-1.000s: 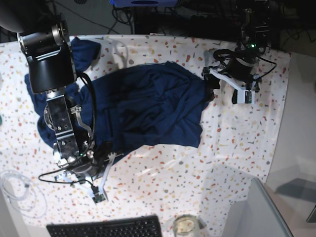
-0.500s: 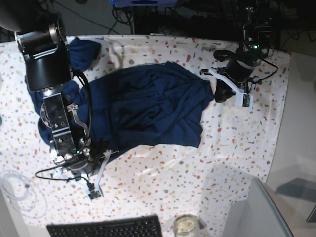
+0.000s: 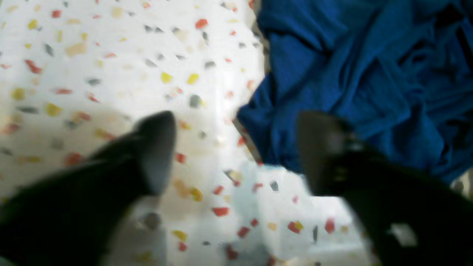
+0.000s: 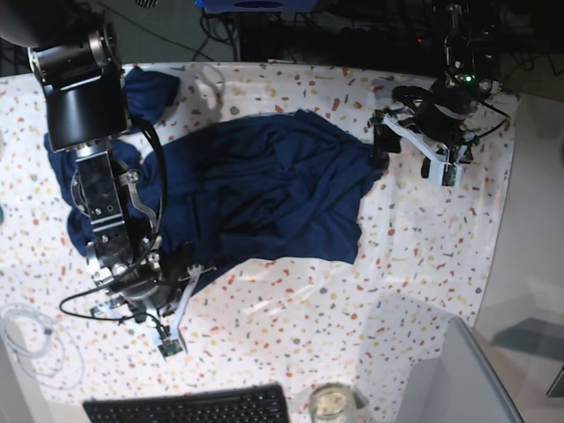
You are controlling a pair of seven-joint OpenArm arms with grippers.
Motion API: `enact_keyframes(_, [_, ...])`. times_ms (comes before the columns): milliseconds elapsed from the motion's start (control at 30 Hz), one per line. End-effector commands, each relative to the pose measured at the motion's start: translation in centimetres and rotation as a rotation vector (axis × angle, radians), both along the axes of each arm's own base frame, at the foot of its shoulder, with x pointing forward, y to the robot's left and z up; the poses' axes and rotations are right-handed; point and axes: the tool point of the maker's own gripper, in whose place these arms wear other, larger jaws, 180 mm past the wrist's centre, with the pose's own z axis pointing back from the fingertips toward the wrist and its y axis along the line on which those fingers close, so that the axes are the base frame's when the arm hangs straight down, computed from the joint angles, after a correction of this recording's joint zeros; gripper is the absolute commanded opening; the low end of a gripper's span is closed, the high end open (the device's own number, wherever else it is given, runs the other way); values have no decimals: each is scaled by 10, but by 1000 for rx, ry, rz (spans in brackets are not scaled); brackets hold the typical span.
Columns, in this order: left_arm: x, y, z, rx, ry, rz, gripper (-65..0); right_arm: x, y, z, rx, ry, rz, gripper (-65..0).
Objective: Layout the t-shirt on the table in an organized manner, then fold the t-shirt properly
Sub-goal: 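Grasp the t-shirt hem with the right gripper and pull it flat, then grasp opposite ends of the t-shirt with both grippers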
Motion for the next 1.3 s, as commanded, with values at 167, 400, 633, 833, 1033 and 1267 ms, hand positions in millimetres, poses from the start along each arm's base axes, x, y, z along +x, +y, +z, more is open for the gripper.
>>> enact_keyframes(167, [17,-18,-20,-41,25,-34,-169,10,0,16,9,-56,-2,-648])
enact_keyframes(400, [15,-24,-22,-47,33,-51,-650,3,-2,7,5,-36,-3,-648])
enact_keyframes(633, [-5,-10,19,2,-45,-41,-650,-6,-9,9,-9,-48,-2,-648])
enact_keyframes(833, [-44,-32,50,15,-65,-139,-650,-23,-17,18,-20,-86,2,-648])
enact_keyframes(1033, [-91,-58,42,-24,15,-335,-650,-45,-62,21,-9,-101,-120,-648])
enact_keyframes(1267, [-97,-54,37,-14,39,-380,-650,-90,-106,21,-8,-102,-249,-648])
